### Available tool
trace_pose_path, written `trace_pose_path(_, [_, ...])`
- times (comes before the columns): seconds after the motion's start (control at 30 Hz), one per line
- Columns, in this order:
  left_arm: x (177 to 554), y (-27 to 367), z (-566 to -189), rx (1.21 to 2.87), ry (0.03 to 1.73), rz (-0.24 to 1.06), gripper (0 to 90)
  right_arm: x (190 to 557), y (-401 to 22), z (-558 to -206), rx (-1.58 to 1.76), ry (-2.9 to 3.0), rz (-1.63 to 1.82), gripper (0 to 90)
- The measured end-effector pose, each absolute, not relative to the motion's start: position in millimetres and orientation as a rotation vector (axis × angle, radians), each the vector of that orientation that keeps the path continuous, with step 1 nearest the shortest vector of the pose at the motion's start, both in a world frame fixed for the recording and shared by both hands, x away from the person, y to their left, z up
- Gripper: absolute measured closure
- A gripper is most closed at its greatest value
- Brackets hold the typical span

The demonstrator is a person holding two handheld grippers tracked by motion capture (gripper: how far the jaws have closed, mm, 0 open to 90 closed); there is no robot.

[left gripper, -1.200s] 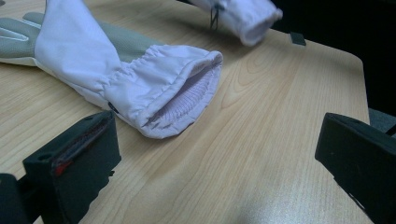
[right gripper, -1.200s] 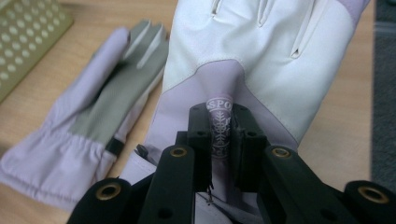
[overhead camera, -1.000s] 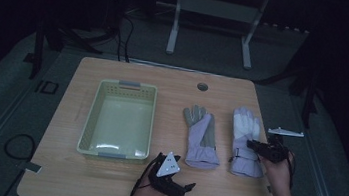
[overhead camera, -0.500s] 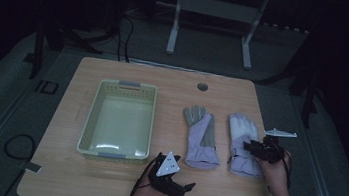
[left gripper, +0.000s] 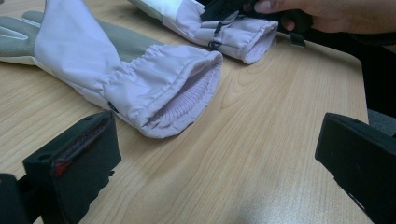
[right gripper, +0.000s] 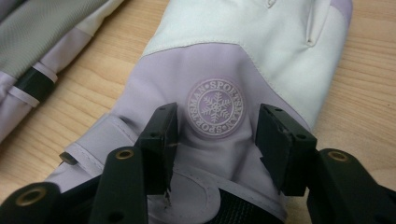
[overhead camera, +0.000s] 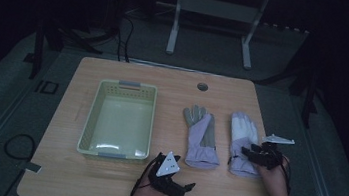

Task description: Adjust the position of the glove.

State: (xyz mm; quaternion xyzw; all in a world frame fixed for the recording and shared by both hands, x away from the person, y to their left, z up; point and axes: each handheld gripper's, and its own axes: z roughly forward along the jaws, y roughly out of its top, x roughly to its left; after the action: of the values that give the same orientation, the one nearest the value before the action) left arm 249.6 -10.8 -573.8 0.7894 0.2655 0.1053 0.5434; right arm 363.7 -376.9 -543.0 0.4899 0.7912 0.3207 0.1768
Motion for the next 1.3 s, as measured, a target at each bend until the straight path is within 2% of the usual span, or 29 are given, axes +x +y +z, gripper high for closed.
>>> trace_pose_path(0.07, [249, -11, -574, 1.874, 0.629, 0.251, 0.1, 364, -376, -543, 1.387, 2.243, 0.903, 48.5])
trace_pose_path(0.2, [249, -11, -574, 1.875, 0.630, 0.251, 0.1, 367, -379, -542, 1.427, 2.270, 0.943, 65.2])
trace_pose_path(0.27, [249, -11, -574, 1.875, 0.631, 0.252, 0.1, 369, -381, -540, 1.489, 2.276, 0.977, 76.5])
trace_pose_path(0.33, [249, -11, -574, 1.875, 0.633, 0.253, 0.1, 369, -386, -534, 1.523, 2.271, 1.026, 80.4])
trace_pose_path(0.77, [250, -11, -574, 1.871, 0.639, 0.250, 0.1, 366, -382, -455, 1.409, 2.197, 1.106, 81.8])
trace_pose_path(1.07, [249, -11, -574, 1.877, 0.632, 0.258, 0.1, 357, -345, -415, 1.246, 2.222, 1.191, 81.7])
trace_pose_path(1.3, [250, -11, -574, 1.878, 0.631, 0.259, 0.1, 355, -306, -405, 1.175, 2.287, 1.207, 81.6])
